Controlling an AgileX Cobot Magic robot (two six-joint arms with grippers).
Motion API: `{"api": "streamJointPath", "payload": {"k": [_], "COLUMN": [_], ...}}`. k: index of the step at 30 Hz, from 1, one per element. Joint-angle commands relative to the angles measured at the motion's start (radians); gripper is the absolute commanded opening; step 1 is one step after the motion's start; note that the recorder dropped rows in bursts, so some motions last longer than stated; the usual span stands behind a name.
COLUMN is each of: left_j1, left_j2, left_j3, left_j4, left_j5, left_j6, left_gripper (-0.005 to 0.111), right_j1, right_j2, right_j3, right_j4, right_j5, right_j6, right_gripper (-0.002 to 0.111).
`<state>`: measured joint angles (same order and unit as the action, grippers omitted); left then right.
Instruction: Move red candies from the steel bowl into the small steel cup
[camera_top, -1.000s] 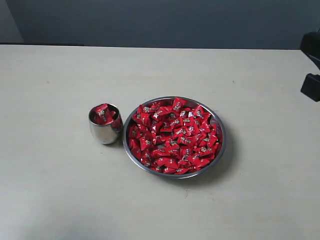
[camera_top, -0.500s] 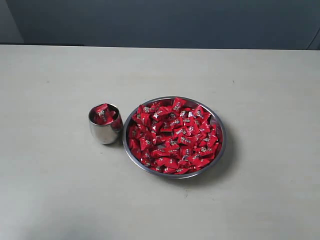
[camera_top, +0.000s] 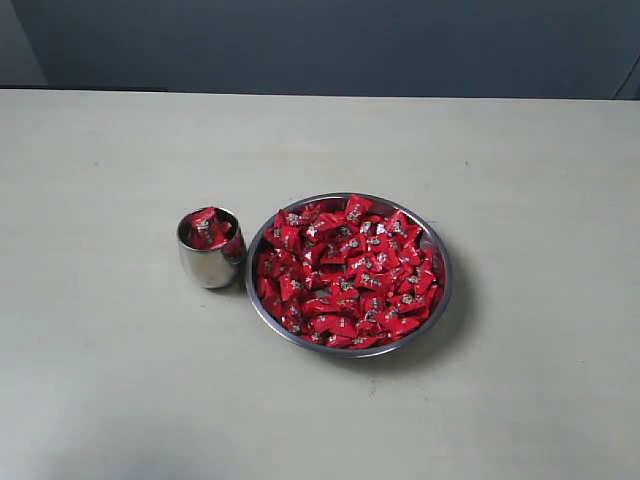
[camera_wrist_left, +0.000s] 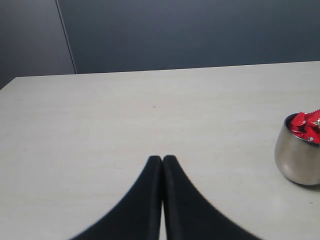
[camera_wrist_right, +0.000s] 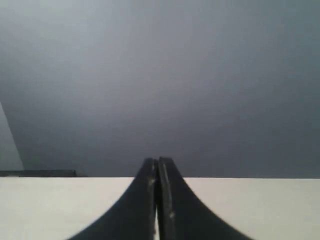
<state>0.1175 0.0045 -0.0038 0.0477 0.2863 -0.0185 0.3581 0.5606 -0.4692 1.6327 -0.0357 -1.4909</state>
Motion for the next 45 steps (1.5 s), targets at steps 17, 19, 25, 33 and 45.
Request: {"api": "streamJointPath", "payload": {"k": [17, 19, 25, 33, 45], "left_j1": [0.001, 0.001, 0.001, 0.001, 0.001], "left_j2": [-0.004, -0.004, -0.004, -0.004, -0.004], "left_j3": [0.004, 0.004, 0.004, 0.004, 0.004], "left_j4": [-0.002, -0.002, -0.002, -0.002, -0.002], "left_j5": [-0.002, -0.002, -0.002, -0.002, -0.002], "left_j6": [-0.001, -0.001, -0.001, -0.001, -0.001], "left_gripper": [0.0, 0.0, 0.0, 0.0, 0.0], "right_j1": [-0.409, -0.409, -0.409, -0.409, -0.409], "right_j2": [-0.204, -0.204, -0.206, -0.416, -0.561], "right_j3": [-0.004, -0.004, 0.045, 0.254, 0.431], "right_j4": [-0.579, -0.737, -1.047, -1.467, -1.579], "right_j5": [0.392, 0.427, 0.431, 0.37, 0.368], "right_j6": [0.368, 0.51, 0.881, 1.323, 1.421], "right_gripper": [-0.001, -0.001, -0.001, -0.001, -0.001]}}
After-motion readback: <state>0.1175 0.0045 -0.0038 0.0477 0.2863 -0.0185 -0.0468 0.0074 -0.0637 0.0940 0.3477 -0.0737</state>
